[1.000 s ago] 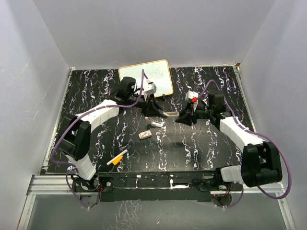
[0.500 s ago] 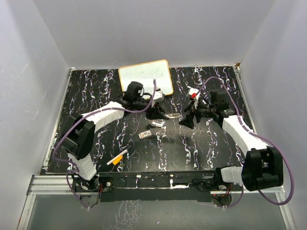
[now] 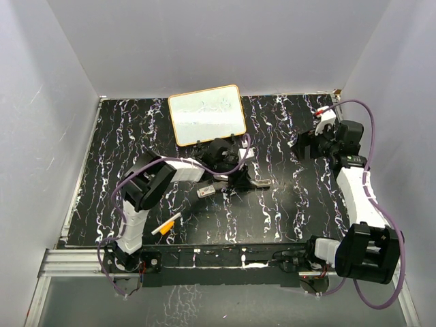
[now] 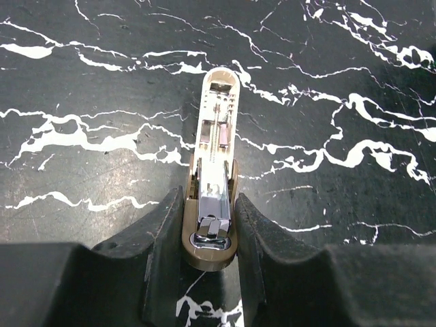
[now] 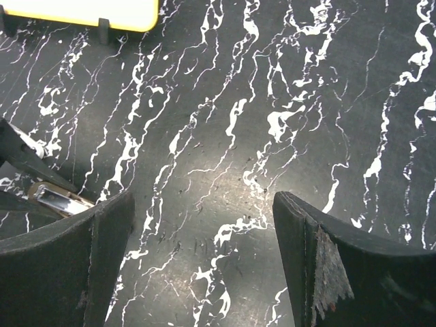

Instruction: Load the staples into the stapler

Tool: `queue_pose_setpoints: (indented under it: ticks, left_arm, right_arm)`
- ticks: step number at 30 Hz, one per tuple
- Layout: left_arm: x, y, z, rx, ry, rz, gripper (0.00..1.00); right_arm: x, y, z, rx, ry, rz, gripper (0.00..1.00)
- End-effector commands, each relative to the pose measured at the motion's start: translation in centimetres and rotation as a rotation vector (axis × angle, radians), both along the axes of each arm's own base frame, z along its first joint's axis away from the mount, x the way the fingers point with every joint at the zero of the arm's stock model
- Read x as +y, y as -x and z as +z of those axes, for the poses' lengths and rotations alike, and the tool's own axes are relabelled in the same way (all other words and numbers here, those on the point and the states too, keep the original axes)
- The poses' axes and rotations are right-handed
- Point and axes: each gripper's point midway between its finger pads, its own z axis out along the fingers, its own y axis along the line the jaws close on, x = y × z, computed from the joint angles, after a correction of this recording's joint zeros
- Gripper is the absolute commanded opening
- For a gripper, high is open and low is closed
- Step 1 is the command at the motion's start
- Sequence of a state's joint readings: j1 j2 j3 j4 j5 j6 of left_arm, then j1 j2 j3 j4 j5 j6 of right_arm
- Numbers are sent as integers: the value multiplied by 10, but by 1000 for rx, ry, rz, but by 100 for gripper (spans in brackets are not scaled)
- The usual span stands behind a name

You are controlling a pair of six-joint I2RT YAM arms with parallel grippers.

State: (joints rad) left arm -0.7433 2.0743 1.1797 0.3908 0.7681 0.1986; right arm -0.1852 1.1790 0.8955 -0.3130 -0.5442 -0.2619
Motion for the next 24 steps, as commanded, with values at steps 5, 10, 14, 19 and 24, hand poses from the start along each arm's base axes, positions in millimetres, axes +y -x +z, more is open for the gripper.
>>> queue_pose_setpoints:
  ticks: [5, 10, 14, 19, 24]
  left_arm:
    - [4, 5, -12, -44, 17, 40, 29]
    - [14, 18, -22, -37, 7, 17, 46]
    - [17, 22, -26, -37, -4, 3, 53]
    - [19, 21, -13, -57, -2, 8, 67]
    - [25, 22, 36, -123, -17, -31, 81]
  right_arm:
    - [7, -5, -8, -20, -29, 31, 84]
    - [13, -2, -18, -14, -36, 71, 83]
    - [14, 0, -19, -11, -33, 82, 83]
    - [19, 4, -20, -16, -43, 114, 83]
    - [32, 3, -14, -44, -80, 187, 83]
